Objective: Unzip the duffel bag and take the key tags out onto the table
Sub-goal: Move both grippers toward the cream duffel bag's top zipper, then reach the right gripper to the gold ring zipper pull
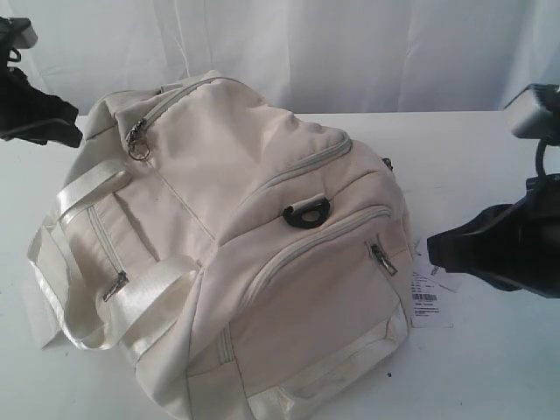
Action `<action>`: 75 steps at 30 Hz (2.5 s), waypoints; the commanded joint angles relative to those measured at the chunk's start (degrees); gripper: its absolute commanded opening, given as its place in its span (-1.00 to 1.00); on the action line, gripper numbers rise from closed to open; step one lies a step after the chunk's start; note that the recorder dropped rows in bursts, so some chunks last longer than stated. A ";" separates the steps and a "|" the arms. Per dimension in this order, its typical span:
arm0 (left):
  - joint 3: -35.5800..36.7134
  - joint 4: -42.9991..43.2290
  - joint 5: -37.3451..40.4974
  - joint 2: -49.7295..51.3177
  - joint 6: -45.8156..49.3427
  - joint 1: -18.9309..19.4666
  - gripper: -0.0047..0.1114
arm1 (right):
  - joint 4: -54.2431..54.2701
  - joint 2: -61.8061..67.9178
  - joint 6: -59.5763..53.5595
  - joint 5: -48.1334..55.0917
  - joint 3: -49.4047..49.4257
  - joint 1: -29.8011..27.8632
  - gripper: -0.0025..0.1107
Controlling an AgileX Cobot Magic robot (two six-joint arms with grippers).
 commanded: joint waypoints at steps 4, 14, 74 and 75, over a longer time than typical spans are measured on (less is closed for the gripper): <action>-0.44 -2.82 -8.28 8.97 1.00 -0.19 0.12 | 0.25 0.12 -1.32 0.42 -0.21 3.32 -0.96; -0.44 -3.90 1.13 11.17 0.81 -0.19 -0.91 | 0.25 0.12 -1.87 0.51 -0.21 4.71 -0.96; 38.25 -31.68 11.03 -28.28 13.02 -0.19 -0.92 | 19.86 51.48 -47.25 -20.62 -36.49 30.51 -0.08; 38.25 -31.68 11.03 -28.57 13.02 -0.19 -0.92 | 19.86 51.99 -48.12 -22.37 -36.49 31.06 -0.08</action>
